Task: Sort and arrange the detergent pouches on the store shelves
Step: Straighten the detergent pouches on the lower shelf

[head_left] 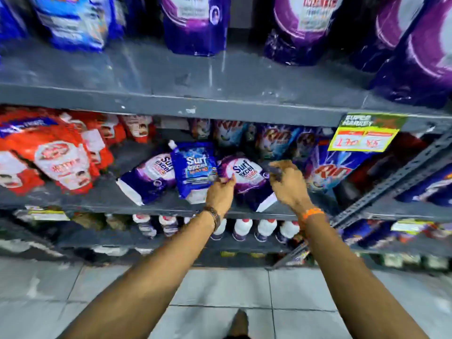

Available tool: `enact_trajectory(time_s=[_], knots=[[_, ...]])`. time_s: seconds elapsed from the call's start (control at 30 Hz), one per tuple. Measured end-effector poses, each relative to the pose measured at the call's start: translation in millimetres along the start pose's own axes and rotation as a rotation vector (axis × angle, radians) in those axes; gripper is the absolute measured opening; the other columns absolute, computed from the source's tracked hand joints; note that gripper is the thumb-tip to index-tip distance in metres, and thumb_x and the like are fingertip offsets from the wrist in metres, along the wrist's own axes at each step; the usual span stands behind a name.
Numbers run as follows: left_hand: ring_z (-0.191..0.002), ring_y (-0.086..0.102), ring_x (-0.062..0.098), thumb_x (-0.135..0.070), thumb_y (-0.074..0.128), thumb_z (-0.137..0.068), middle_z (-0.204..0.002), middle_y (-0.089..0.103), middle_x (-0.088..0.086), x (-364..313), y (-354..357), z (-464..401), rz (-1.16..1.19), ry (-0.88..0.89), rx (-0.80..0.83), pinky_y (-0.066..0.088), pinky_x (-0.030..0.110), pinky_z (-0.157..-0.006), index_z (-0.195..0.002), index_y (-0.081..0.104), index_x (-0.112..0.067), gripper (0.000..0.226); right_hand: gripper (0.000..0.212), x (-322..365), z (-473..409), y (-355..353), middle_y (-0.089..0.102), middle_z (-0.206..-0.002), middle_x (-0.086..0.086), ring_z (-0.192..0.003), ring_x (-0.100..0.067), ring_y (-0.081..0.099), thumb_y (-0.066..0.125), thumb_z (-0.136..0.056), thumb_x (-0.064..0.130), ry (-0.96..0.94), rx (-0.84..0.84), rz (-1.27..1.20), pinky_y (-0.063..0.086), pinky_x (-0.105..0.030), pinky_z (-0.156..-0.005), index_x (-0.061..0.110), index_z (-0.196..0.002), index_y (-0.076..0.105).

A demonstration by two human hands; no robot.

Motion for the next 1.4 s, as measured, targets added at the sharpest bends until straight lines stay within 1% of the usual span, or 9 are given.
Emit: enact_trajectory(time_s=[0.17, 0.3, 0.43, 0.57, 0.7, 0.9, 1.07, 1.27, 1.4], knots=[[-0.132, 0.054, 0.033, -0.035, 0.056, -0.098, -0.143, 0.056, 0.018, 31.3, 43.0, -13.8, 0.12, -0.304, 0.046, 0.041, 0.033, -0.108, -0.14, 0.052, -0.004, 0.053, 0.059, -69.8, -50.0, 71.4, 0.065, -0.127, -0.024, -0.122, -0.042, 0.059, 0.049, -0.09, 0.047, 0.195, 0.376, 0.061, 0.048, -0.042, -0.101, -0.002, -0.121, 0.062], [-0.121, 0.061, 0.033, -0.038, 0.068, -0.083, -0.133, 0.065, 0.015, 39.1, 60.6, -24.6, 0.304, -0.351, -0.068, 0.048, 0.036, -0.104, -0.132, 0.057, -0.002, 0.062, 0.046, -108.4, -54.6, 102.9, 0.064, -0.088, -0.014, -0.087, -0.029, 0.061, 0.064, -0.091, 0.048, 0.33, 0.507, -0.028, 0.043, -0.027, -0.069, 0.003, -0.086, 0.056], [-0.127, 0.053, 0.041, -0.031, 0.069, -0.084, -0.142, 0.05, 0.022, 45.1, 62.7, -23.6, 0.209, -0.391, -0.189, 0.045, 0.048, -0.108, -0.137, 0.043, 0.001, 0.067, 0.128, -161.7, -55.6, 139.2, 0.062, -0.13, -0.004, -0.118, -0.02, 0.059, 0.085, -0.033, 0.079, 0.426, 0.612, -0.311, 0.049, -0.034, -0.101, 0.002, -0.132, 0.059], [-0.129, 0.052, 0.04, -0.023, 0.069, -0.085, -0.141, 0.05, 0.024, 56.2, 72.3, -29.2, 0.186, -0.408, -0.143, 0.045, 0.048, -0.109, -0.138, 0.035, 0.003, 0.068, 0.088, -132.7, -21.7, 114.6, 0.053, -0.138, 0.012, -0.131, -0.015, 0.048, 0.094, -0.06, 0.038, 0.55, 0.738, -0.466, 0.044, -0.032, -0.103, 0.017, -0.135, 0.053], [-0.107, 0.067, 0.033, -0.008, 0.071, -0.071, -0.117, 0.069, 0.016, 62.7, 84.9, -32.0, 0.347, -0.479, 0.045, 0.053, 0.056, -0.099, -0.129, 0.054, -0.004, 0.06, 0.072, -134.1, -7.8, 118.8, 0.069, -0.129, 0.004, -0.131, -0.022, 0.057, 0.095, -0.056, 0.016, 0.558, 0.853, -0.618, 0.04, -0.046, -0.116, 0.023, -0.121, 0.063], [-0.101, 0.067, 0.036, 0.024, 0.058, -0.076, -0.104, 0.07, 0.014, 42.4, 84.8, -14.8, 0.476, -0.418, 0.162, 0.054, 0.062, -0.09, -0.114, 0.05, -0.014, 0.054, 0.083, -136.2, 3.0, 105.2, 0.071, -0.128, 0.0, -0.124, -0.025, 0.062, 0.087, -0.062, -0.004, 0.604, 0.763, -0.699, 0.047, -0.051, -0.109, 0.022, -0.134, 0.054], [-0.098, 0.063, 0.02, 0.03, 0.056, -0.068, -0.119, 0.067, 0.011, 27.0, 72.4, -22.3, 0.46, -0.215, 0.147, 0.059, 0.036, -0.063, -0.133, 0.038, -0.02, 0.083, 0.084, -124.6, 3.8, 91.7, 0.071, -0.117, -0.003, -0.117, -0.022, 0.064, 0.083, -0.064, -0.016, 0.49, 0.588, -0.754, 0.056, -0.04, -0.095, 0.01, -0.137, 0.051], [-0.123, 0.055, 0.023, 0.028, 0.064, -0.067, -0.135, 0.057, 0.007, -31.2, 50.7, -32.6, 0.265, 0.115, 0.177, 0.057, 0.039, -0.093, -0.143, 0.027, -0.025, 0.099, 0.096, -102.1, -19.7, 49.0, 0.061, -0.116, -0.007, -0.109, -0.018, 0.058, 0.087, -0.057, -0.016, 0.317, 0.277, -0.748, 0.054, -0.015, -0.078, 0.003, -0.139, 0.04], [-0.135, 0.048, 0.022, 0.024, 0.069, -0.066, -0.144, 0.05, 0.005, -61.3, 49.7, -45.6, 0.14, 0.215, 0.197, 0.046, 0.05, -0.111, -0.147, 0.021, -0.027, 0.107, 0.101, -92.9, -32.8, 33.4, 0.059, -0.12, -0.001, -0.106, -0.019, 0.065, 0.092, -0.055, -0.007, 0.255, 0.107, -0.74, 0.061, -0.026, -0.078, 0.009, -0.139, 0.038]])
Point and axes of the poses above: each hand's wrist, its own z-axis away from the middle knuckle, its own y-axis out of the palm, x = y × z, the point moved 10 cm from there along -z, towards the middle knuckle
